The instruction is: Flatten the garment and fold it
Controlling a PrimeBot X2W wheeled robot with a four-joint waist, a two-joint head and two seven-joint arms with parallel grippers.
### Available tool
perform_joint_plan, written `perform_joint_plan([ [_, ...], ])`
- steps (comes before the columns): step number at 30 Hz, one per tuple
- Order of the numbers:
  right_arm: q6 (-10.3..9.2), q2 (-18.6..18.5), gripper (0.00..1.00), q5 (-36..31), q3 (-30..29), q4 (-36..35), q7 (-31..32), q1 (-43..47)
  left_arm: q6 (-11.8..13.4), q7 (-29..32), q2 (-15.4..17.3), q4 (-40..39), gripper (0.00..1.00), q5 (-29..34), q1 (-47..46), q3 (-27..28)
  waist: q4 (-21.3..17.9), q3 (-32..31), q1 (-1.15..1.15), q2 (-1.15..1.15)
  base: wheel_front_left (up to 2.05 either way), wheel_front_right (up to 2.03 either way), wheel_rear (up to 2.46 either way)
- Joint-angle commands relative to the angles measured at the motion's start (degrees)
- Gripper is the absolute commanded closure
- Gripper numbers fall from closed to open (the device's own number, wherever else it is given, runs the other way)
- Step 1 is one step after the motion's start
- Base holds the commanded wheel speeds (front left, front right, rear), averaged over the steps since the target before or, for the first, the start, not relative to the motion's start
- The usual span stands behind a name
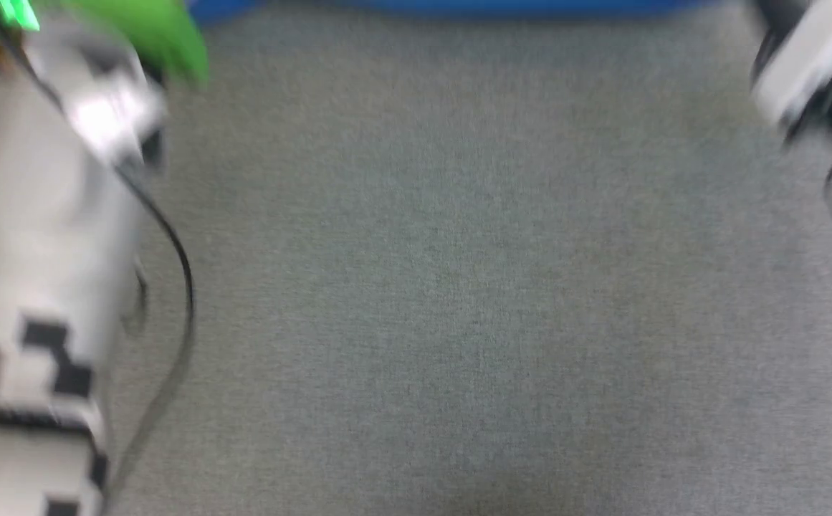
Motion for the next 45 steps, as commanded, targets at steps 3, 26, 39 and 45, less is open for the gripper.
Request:
perform_joint_plan([
  [3,0.2,-0.07,1.0,3.62,2.19,-1.58,-3.16,11.57,-0.81,-0.62,-0.62,-3.65,1.0,-2.19,14.45,1.13,1.1,-11.25,0.0,0.0,0.0,0.0,0.0],
  [26,0.2,-2.48,1.0,4.98,-4.32,-14.68,-4.04,51.82,8.8,9.41,-1.93,-36.66,1.0,-17.14,70.11,8.12,1.05,-23.1,0.0,0.0,0.0,0.0,0.0],
  [39,0.2,0.46,1.0,0.24,-12.49,-21.95,6.9,61.89,14.86,18.52,-0.78,-47.21,1.0,-20.12,80.98,7.44,0.71,-23.54,0.0,0.0,0.0,0.0,0.0],
  [45,0.2,2.25,1.0,-1.42,-14.16,-25.39,8.88,61.44,15.35,18.0,0.33,-51.07,1.0,-19.05,80.08,7.99,0.58,-23.06,0.0,0.0,0.0,0.0,0.0],
])
